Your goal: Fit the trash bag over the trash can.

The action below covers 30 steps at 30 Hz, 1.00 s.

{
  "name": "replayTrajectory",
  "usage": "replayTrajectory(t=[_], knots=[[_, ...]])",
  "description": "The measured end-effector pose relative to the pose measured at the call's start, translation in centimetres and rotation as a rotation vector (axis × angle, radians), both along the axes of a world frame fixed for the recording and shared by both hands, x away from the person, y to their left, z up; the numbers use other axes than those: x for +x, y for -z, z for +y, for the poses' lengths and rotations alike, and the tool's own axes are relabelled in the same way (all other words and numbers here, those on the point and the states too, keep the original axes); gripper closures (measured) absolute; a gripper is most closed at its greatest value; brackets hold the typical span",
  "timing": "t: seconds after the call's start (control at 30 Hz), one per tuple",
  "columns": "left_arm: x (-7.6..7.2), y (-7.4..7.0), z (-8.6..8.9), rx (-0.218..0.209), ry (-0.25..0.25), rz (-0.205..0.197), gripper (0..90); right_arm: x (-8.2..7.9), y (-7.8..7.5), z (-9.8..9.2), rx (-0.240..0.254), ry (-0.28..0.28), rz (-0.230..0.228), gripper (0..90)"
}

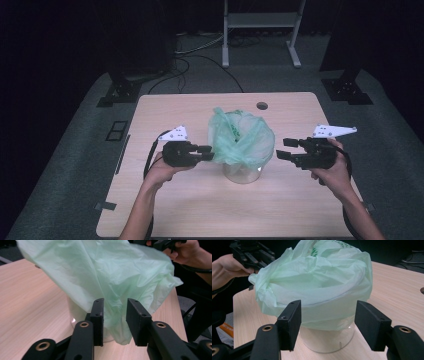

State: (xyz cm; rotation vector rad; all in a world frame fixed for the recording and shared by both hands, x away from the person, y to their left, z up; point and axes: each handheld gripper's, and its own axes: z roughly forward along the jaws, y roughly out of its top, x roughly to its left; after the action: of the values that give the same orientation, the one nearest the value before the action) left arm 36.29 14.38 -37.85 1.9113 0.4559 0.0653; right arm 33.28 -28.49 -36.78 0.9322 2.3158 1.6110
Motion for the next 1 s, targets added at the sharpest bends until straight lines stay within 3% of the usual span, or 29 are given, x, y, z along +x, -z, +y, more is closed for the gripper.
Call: replayTrajectory(t=[0.2,0.43,0.53,0.8,1.0], knots=[[0.7,-2.1,0.4,-0.009,-0.022,-0.037,58.7,0.0,0.1,-0.2,-0.004,0.007,0.0,37.7],[2.4,-3.7,-1.7,-0.007,-0.048,-0.062,56.0,0.1,0.2,-0.1,-0.003,0.004,-0.001,37.7],[3.2,-4.2,-2.6,0.014,-0.06,-0.068,56.0,0.1,0.2,-0.1,-0.006,0.002,-0.004,37.7],[4.6,-4.4,-4.1,0.058,-0.085,-0.049,56.2,0.0,0.1,-0.4,-0.002,0.005,-0.006,37.7],[5.0,-4.0,-4.5,0.119,-0.094,-0.047,69.1,0.3,0.4,-0.6,0.01,0.008,0.004,37.7]])
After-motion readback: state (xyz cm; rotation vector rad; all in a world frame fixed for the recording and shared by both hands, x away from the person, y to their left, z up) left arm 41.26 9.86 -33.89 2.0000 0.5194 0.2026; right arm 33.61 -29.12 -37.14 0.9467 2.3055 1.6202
